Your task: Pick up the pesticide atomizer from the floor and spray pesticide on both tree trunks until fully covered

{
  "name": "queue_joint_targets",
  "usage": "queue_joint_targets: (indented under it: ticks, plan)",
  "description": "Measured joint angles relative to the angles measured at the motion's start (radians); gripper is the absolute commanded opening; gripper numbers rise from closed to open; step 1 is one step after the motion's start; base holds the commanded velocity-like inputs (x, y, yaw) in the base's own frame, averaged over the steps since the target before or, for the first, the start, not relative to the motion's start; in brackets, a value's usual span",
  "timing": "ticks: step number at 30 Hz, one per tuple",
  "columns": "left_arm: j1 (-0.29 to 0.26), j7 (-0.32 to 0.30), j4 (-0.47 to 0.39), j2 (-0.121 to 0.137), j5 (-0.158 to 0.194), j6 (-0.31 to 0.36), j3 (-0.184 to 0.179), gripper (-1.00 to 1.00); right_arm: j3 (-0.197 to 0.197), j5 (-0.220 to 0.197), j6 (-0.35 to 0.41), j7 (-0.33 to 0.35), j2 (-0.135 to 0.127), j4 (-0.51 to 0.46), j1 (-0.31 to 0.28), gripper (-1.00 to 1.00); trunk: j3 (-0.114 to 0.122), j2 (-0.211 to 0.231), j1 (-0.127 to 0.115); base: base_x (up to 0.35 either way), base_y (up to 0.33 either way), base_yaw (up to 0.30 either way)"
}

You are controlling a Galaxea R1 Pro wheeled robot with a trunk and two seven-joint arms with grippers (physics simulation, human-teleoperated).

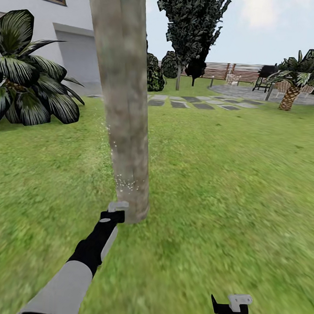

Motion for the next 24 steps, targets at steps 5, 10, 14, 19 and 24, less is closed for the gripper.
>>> queue_joint_targets:
  ticks: [5,10,14,19,24]
  plan:
    - [-0.010,-0.014,-0.106,0.028,-0.006,0.070,0.000,-1.00,0.000,0.002,0.000,0.000,0.000,0.000,0.000,1.00,0.000,0.000,0.000,0.000,0.000,0.000]
    - [-0.007,-0.026,-0.229,0.046,0.006,0.202,-0.056,-1.00,0.001,0.002,0.000,0.001,0.000,0.000,0.000,1.00,0.000,0.000,0.000,0.000,0.000,0.000]
    - [-0.008,-0.024,-0.304,0.041,0.012,0.247,-0.167,-1.00,0.001,0.002,0.000,0.001,0.000,0.000,0.000,1.00,0.000,0.000,0.000,0.000,0.000,0.000]
    - [-0.010,-0.042,-0.370,0.137,0.137,0.320,-0.087,-1.00,0.001,0.002,0.000,0.001,0.000,0.000,0.000,1.00,0.000,0.000,0.000,0.000,0.000,0.000]
    - [-0.014,-0.123,-0.389,0.167,0.174,0.362,-0.068,-1.00,0.001,0.002,0.000,0.001,0.000,0.001,0.000,1.00,0.000,0.000,0.000,0.000,0.000,0.000]
